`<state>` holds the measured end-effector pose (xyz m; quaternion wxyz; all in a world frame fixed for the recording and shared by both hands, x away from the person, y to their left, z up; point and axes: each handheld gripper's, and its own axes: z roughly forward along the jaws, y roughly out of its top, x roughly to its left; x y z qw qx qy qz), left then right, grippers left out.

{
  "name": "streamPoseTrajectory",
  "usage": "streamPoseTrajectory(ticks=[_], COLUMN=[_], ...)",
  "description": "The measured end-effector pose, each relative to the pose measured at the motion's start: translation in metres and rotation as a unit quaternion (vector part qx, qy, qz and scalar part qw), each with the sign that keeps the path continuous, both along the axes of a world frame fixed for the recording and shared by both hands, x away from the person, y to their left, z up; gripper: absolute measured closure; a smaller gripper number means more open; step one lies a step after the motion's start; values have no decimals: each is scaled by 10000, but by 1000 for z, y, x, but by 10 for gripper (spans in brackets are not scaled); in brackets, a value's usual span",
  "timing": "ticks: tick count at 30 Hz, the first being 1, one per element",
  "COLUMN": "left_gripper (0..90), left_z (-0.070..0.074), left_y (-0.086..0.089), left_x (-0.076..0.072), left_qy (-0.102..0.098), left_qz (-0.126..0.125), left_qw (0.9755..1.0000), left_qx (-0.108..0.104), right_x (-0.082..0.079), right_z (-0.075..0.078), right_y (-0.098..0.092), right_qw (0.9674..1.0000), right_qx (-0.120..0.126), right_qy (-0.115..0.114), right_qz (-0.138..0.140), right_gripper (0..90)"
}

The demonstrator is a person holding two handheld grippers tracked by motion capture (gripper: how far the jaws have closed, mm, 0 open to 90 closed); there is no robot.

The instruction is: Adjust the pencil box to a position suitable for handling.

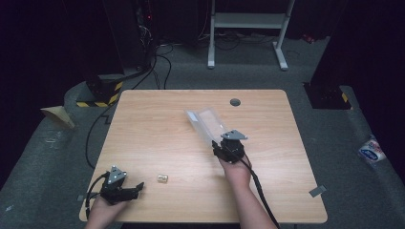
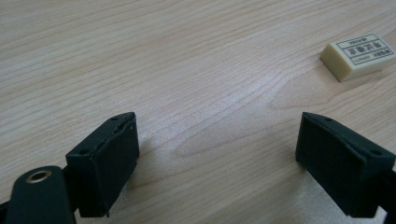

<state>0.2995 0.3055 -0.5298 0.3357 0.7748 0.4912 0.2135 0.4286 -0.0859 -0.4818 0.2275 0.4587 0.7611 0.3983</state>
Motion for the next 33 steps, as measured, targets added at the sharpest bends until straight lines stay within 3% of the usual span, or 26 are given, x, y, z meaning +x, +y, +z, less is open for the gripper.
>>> streamPoseTrajectory(ticks=[14, 15, 19, 23, 26, 30, 33], left_gripper=[135, 135, 136, 136, 136, 137, 138], left_z=[0, 0, 0, 0, 0, 0, 0], left_y=[0, 0, 0, 0, 0, 0, 0], left_x=[0, 0, 0, 0, 0, 0, 0], left_qy=[9, 8, 5, 7, 0, -3, 4], left_qz=[-23, -23, -26, -29, -24, -19, -26], left_qw=[10000, 10000, 10000, 10000, 10000, 10000, 10000], left_qx=[-4, -6, -8, -4, -1, -3, -4], right_x=[2, 4, 11, 15, 15, 16, 16], right_z=[8, 8, -2, -18, -24, -28, -29], right_y=[31, 29, 11, -10, -16, -20, -20], right_qw=[9994, 9996, 9998, 9985, 9981, 9974, 9976], right_qx=[199, 214, -118, -139, -188, -6, -41], right_qy=[-87, -12, 113, 387, 442, 553, 550], right_qz=[260, 198, -100, -364, -398, -453, -427], right_gripper=[482, 479, 511, 595, 658, 704, 719])
